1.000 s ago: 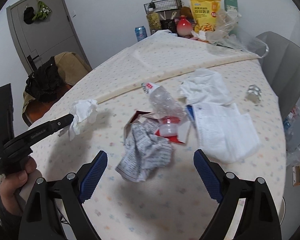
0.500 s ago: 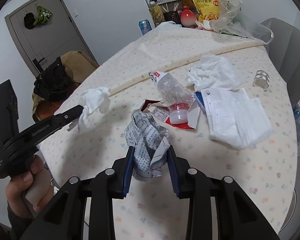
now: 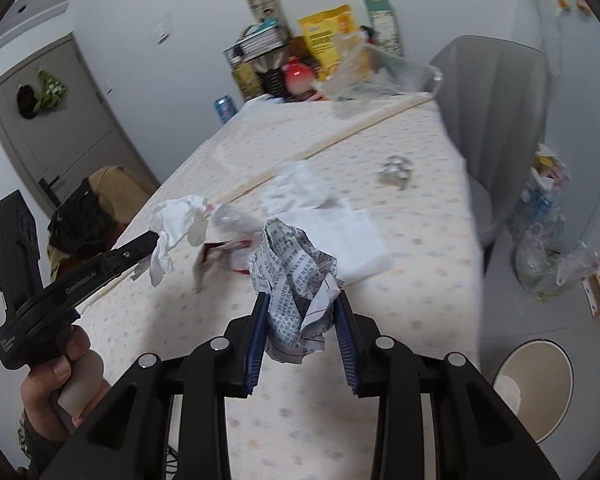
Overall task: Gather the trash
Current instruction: 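Carry both items over the beige trash bin and open both tools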
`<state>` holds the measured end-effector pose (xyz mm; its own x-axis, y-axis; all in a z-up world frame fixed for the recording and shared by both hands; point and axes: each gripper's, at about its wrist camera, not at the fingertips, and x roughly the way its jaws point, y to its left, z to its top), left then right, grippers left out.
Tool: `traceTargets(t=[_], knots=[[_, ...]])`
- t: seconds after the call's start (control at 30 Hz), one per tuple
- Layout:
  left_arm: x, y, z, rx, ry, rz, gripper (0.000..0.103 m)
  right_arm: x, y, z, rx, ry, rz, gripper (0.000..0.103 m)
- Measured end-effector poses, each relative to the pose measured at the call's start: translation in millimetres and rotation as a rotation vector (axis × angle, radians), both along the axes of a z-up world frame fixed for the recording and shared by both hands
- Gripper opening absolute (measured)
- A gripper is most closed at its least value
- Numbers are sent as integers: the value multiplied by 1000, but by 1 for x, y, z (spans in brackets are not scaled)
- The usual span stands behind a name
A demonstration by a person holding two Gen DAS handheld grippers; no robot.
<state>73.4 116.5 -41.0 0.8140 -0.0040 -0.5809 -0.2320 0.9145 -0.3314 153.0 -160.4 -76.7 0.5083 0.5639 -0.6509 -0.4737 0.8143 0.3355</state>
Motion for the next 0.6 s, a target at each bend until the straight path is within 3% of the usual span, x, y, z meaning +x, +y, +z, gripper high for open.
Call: traceTargets(t=[0.6], knots=[[67, -126, 2, 26, 26, -246, 13, 16, -166, -24, -1, 35, -339, 34]])
